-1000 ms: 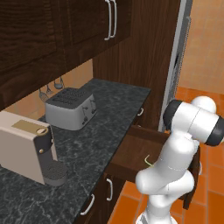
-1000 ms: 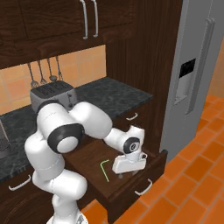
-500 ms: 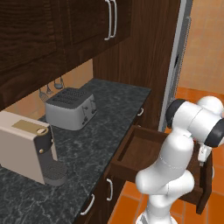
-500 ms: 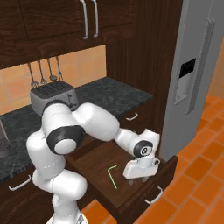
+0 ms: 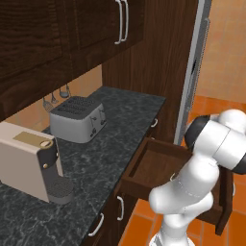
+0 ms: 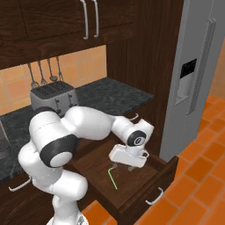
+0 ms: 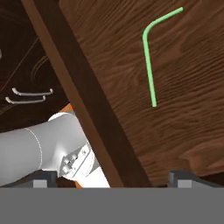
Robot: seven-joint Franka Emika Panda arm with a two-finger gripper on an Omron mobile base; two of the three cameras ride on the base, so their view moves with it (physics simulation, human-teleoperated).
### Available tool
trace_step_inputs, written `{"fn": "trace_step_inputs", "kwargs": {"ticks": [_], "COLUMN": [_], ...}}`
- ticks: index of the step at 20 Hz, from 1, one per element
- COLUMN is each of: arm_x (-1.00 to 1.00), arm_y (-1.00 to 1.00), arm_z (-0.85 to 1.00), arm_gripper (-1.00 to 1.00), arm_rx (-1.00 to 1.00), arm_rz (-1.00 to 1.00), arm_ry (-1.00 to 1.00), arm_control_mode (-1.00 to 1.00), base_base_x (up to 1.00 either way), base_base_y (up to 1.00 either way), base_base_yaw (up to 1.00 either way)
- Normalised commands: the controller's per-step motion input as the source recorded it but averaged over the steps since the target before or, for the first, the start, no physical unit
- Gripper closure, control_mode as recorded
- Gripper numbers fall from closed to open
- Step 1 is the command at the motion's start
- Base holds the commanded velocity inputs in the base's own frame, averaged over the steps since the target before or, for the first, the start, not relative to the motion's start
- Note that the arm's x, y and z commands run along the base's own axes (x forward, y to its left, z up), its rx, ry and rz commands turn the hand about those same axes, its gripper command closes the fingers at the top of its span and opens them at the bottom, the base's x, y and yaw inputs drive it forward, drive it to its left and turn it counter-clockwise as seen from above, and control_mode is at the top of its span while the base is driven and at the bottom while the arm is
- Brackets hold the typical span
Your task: Take a straw from the drawer in front and place it inside the glass cup on the dining counter.
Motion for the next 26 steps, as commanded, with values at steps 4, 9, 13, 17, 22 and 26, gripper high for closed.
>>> {"fn": "trace_step_inputs", "kwargs": {"ticks": [4, 9, 13, 17, 22, 26], "arm_x": [0.16, 0.25, 0.38, 0.24, 0.01, 0.15], "arm_y": [0.80, 0.54, 0.00, -0.25, -0.07, 0.02], "arm_z": [0.00, -0.05, -0.07, -0.22, -0.24, -0.23], "arm_gripper": [-1.00, -1.00, -1.00, -1.00, -1.00, -1.00], "arm_rx": [0.03, -0.01, -0.09, -0.16, -0.10, 0.00], "arm_rz": [-0.41, -0.51, -0.36, -0.19, -0.26, -0.25], "arm_ry": [0.00, 0.01, 0.11, 0.13, 0.18, 0.22], "arm_control_mode": [-1.00, -1.00, -1.00, -1.00, -1.00, -1.00], "base_base_x": [0.00, 0.00, 0.00, 0.00, 0.00, 0.00], "base_base_y": [0.00, 0.00, 0.00, 0.00, 0.00, 0.00], "base_base_yaw": [0.00, 0.00, 0.00, 0.00, 0.00, 0.00]}}
